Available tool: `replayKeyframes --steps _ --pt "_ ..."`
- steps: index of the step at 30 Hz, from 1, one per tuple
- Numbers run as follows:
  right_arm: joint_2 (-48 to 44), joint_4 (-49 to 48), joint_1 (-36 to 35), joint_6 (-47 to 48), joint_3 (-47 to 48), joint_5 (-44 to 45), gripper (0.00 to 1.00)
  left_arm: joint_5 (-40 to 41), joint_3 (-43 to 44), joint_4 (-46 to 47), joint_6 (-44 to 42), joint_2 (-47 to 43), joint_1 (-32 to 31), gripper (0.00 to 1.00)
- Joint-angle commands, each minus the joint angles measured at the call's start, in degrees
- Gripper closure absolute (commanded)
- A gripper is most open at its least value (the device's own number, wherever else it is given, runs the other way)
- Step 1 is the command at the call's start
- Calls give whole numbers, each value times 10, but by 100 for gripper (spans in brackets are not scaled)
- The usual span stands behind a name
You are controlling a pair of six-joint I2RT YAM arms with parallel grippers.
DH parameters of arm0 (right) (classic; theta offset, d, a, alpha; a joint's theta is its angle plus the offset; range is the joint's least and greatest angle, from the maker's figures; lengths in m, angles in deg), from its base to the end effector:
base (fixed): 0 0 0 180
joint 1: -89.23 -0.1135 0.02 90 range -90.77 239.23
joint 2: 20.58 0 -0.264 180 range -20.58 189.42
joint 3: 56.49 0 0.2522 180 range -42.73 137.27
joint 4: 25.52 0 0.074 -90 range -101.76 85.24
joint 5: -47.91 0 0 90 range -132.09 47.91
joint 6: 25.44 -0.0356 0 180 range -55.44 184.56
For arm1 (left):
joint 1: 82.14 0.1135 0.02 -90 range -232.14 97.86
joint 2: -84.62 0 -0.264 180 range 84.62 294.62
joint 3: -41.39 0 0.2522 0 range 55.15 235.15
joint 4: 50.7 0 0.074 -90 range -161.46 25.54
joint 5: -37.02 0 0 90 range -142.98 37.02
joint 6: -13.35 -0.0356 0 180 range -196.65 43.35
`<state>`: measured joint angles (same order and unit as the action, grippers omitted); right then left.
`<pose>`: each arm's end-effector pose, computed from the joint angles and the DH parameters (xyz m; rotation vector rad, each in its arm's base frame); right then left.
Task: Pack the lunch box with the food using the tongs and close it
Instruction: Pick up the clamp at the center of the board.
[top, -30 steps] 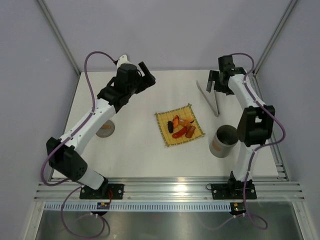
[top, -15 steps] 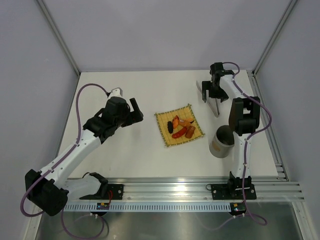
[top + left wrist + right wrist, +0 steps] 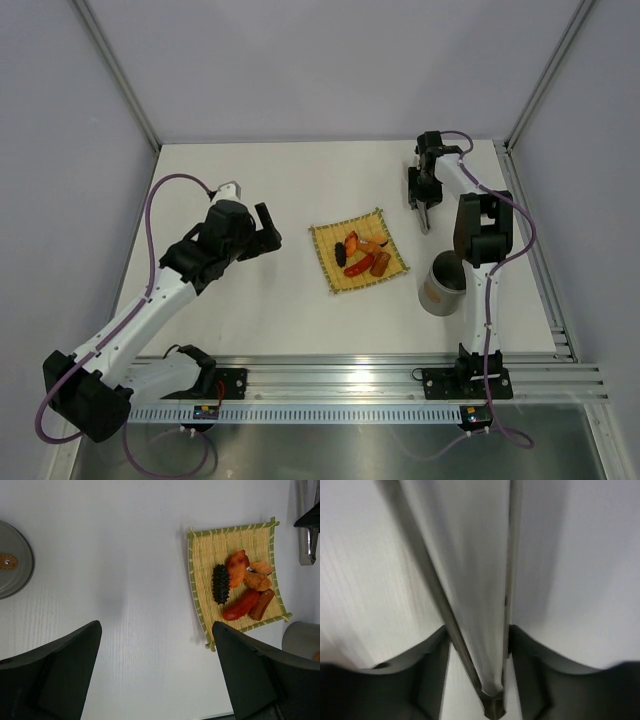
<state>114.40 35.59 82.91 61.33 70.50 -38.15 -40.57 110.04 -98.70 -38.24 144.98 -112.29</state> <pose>0.4927 0.0521 0.1629 -0.0572 2.7715 -0.0525 0.1964 -0.1052 0.3098 -0.2793 2.2580 -0.3966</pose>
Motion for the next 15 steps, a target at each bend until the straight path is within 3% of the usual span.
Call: replayKeyframes --steps 1,4,7,15 --pt "-2 -18 -4 -5 3 6 53 3 -6 10 -4 -11 -1 4" --pt "-23 -22 -4 -9 -6 -6 71 -2 -8 9 0 -12 -1 4" --pt "-64 -24 -4 -14 -11 -17 82 -23 -8 15 -6 -14 -1 4" --pt "-252 16 -47 -49 -27 -55 83 -19 3 -1 -16 -21 -1 4"
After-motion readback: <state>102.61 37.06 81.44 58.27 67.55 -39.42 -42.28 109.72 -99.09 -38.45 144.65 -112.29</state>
